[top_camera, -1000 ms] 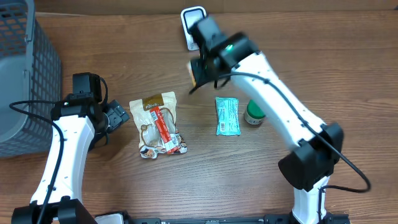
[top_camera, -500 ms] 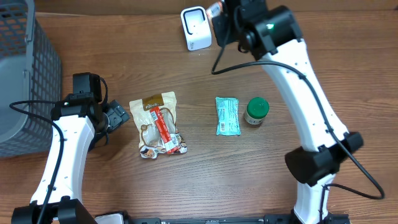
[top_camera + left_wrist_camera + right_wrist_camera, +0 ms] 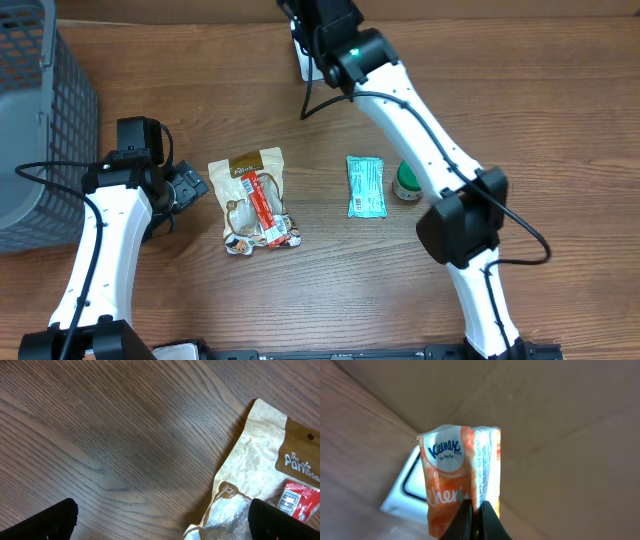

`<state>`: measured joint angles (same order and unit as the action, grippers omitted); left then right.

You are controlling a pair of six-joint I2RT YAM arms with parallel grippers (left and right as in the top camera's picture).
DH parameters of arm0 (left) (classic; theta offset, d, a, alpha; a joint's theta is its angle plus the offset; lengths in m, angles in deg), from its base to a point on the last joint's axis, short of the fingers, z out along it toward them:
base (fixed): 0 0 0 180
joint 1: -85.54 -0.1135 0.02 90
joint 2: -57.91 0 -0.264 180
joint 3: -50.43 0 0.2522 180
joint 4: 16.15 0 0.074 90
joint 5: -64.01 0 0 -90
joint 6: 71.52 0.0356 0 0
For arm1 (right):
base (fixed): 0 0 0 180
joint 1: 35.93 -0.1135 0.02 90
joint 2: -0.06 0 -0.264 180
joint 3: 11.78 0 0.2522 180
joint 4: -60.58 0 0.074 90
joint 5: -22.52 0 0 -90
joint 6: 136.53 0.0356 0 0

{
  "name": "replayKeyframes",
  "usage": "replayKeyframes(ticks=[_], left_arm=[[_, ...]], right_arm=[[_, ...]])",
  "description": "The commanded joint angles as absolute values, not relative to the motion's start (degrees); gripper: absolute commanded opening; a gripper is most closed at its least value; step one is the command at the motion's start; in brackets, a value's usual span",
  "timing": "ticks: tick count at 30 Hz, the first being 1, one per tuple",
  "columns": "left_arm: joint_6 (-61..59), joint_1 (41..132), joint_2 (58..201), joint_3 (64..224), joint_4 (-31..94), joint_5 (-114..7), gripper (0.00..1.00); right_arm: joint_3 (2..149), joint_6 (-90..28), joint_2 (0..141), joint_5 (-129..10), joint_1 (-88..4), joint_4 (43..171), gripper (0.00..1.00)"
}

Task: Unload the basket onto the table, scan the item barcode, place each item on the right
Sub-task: 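Lift the Kleenex pack and carry it to the white scanner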

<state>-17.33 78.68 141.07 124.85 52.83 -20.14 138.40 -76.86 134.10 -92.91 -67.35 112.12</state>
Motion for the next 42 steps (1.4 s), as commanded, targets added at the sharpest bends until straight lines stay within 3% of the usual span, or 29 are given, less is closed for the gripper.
replayKeyframes(ticks=[1,14,23,34,42], left_arm=[[-16.6,78.6,141.1,124.7,52.8,-19.4,1.0],[-16.6,78.6,141.1,124.7,52.8,-19.4,1.0],[-16.6,78.6,141.1,124.7,52.8,-19.4,1.0],[-16.6,78.6,141.1,124.7,52.8,-19.4,1.0],[-16.6,78.6,141.1,124.7,52.8,-19.4,1.0]], right_arm=[[138.9,-85.3,136.2,-97.0,-67.4,108.6,0.04],[138.9,-88.1,143.8,-98.8,-63.5,92.0,0.04],[138.9,-106.6,151.0,-95.9,-63.3,89.6,0.04],[138.9,-104.9,152.5,-103.1,-64.2,76.2,0.04],[138.9,-97.5,152.4,-100.2,-65.5,83.2,0.04]])
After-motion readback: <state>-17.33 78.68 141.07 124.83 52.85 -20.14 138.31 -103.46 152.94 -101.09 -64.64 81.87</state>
